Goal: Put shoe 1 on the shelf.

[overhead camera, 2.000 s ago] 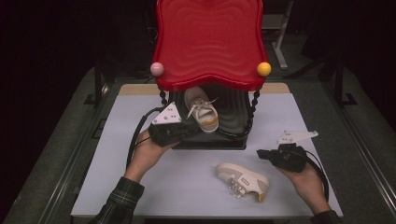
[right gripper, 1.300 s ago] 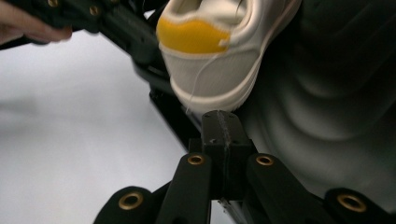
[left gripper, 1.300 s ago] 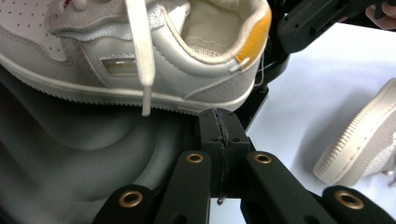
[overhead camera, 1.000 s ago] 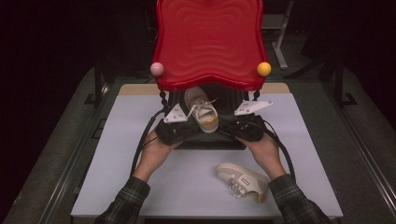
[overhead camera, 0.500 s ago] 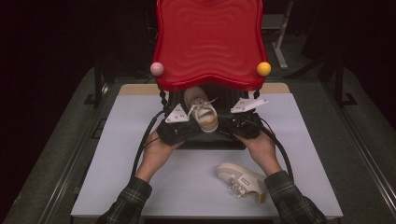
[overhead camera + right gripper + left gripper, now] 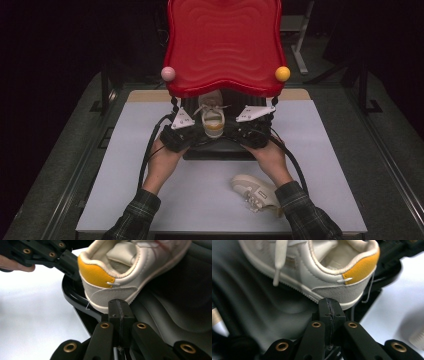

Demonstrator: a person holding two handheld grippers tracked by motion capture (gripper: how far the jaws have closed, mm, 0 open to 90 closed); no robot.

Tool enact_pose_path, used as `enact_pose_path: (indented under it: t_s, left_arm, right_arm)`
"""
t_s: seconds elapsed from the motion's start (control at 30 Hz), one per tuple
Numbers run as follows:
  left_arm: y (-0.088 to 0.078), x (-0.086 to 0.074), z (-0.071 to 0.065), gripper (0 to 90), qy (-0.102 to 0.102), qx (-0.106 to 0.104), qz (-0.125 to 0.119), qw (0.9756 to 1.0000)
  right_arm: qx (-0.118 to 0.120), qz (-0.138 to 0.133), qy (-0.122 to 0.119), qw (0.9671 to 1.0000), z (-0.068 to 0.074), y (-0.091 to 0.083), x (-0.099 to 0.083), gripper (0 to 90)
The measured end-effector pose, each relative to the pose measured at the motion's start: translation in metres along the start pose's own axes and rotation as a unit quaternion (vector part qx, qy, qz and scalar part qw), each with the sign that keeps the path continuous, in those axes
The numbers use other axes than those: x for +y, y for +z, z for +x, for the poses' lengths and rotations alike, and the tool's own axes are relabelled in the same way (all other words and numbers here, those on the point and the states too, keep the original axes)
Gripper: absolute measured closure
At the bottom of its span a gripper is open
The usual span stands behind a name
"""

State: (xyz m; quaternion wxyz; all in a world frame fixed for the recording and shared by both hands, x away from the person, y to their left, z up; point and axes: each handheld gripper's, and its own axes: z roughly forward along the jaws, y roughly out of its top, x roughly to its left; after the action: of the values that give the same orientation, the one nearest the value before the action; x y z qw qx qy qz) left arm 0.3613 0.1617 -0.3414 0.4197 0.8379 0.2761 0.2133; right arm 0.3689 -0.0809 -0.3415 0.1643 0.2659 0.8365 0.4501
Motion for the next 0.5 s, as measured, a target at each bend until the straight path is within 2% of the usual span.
enact_pose_path:
  t_s: [0.03,0.17,0.5]
  left_arm:
    - [-0.0004,-0.0002,0.0002,89.9,-0.007,0.019,-0.001,0.9998]
    - [0.0001,-0.0014,0.0002,89.9,-0.008,0.041,0.006,0.9991]
    - [0.0003,-0.0028,-0.0002,89.9,-0.010,0.042,0.007,0.9991]
  right_arm:
    - [0.001,-0.002,0.003,1.0000,0.0010,0.0019,0.0005,89.9]
    - [0.008,0.002,-0.001,1.0000,0.0040,0.0084,0.0020,89.8]
    - [0.014,0.002,0.004,0.9999,0.0024,0.0095,0.0010,89.8]
